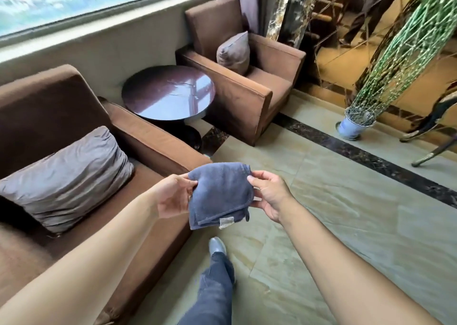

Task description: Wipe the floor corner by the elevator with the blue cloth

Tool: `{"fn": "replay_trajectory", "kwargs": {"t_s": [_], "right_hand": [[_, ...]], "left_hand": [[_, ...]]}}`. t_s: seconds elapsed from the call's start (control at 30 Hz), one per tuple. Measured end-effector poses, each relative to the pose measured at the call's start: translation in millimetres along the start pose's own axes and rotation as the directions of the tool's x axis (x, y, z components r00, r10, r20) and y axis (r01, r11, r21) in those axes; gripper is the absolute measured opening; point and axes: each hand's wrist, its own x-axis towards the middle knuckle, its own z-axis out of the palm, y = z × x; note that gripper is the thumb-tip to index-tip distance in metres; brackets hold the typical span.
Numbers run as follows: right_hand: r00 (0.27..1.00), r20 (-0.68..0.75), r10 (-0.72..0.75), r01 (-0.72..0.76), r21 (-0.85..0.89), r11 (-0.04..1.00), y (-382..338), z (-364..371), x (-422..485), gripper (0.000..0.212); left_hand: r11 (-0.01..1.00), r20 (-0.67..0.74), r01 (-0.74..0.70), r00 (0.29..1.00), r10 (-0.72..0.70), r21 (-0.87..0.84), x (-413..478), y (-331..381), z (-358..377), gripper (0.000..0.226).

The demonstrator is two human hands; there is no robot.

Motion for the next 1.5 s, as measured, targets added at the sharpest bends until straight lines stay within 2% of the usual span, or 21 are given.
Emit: {"fn": "replay_trajectory", "kwargs": {"t_s": [0.23, 0.37, 0.57, 0.73, 0.8, 0.93, 1.1, 1.17, 1.23, 1.33, 1.47, 1.5], "right_hand": [[0.992, -0.127, 0.022, -0.036, -0.106, 0.994, -97.8, -8.3, 187.3, 0.010], [0.987, -0.160, 0.010, -0.031, -0.133, 0.991, -172.3, -5.6, 281.3, 0.008], [0.997, -0.081, 0.018, -0.037, -0.245, 0.969, -245.8, 23.4, 424.4, 0.011], [1.000, 0.015, 0.011, -0.003, -0.423, 0.906, -272.2, 69.9, 579.7, 0.011], [0.996, 0.067, 0.059, -0.018, -0.495, 0.868, -279.0, 97.5, 639.9, 0.015], [0.980, 0.143, 0.142, -0.026, -0.608, 0.793, -273.7, 148.6, 731.2, 0.017], [0.953, 0.178, 0.245, -0.036, -0.736, 0.675, -223.8, 213.1, 840.6, 0.023], [0.945, 0.190, 0.267, -0.020, -0.780, 0.626, -203.6, 232.7, 872.5, 0.024], [0.941, 0.186, 0.282, -0.016, -0.810, 0.586, -193.1, 254.1, 889.3, 0.015], [0.924, 0.187, 0.335, -0.007, -0.865, 0.501, -179.8, 280.1, 911.0, 0.015], [0.902, 0.204, 0.381, 0.065, -0.935, 0.347, -176.9, 293.7, 929.1, 0.022], [0.889, 0.218, 0.402, 0.093, -0.947, 0.308, -180.9, 295.9, 929.4, 0.023]], "left_hand": [[0.997, -0.078, 0.080, 0.994, -0.079, 0.007, 191.9, 115.1, -15.1, 0.044], [0.996, -0.119, 0.088, 0.989, -0.088, -0.007, 269.1, 205.0, -8.0, 0.033], [0.985, -0.134, 0.033, 0.989, -0.057, -0.171, 365.7, 294.5, -47.3, 0.043], [0.945, -0.286, -0.021, 0.955, -0.077, -0.326, 454.1, 344.4, -107.8, 0.041], [0.914, -0.375, -0.062, 0.921, -0.103, -0.401, 485.6, 359.0, -138.8, 0.042], [0.886, -0.525, -0.138, 0.841, -0.131, -0.443, 539.2, 376.4, -198.6, 0.041], [0.843, -0.663, -0.195, 0.713, -0.229, -0.501, 596.5, 373.7, -281.5, 0.035], [0.835, -0.695, -0.185, 0.661, -0.284, -0.517, 611.3, 369.1, -305.6, 0.032], [0.842, -0.736, -0.177, 0.596, -0.321, -0.510, 622.5, 368.7, -325.8, 0.029], [0.894, -0.823, -0.122, 0.461, -0.333, -0.431, 630.4, 368.0, -348.9, 0.025], [0.920, -0.836, 0.006, 0.415, -0.360, -0.393, 632.8, 372.3, -369.0, 0.018], [0.932, -0.855, 0.065, 0.379, -0.353, -0.356, 631.4, 373.4, -371.5, 0.016]]}}
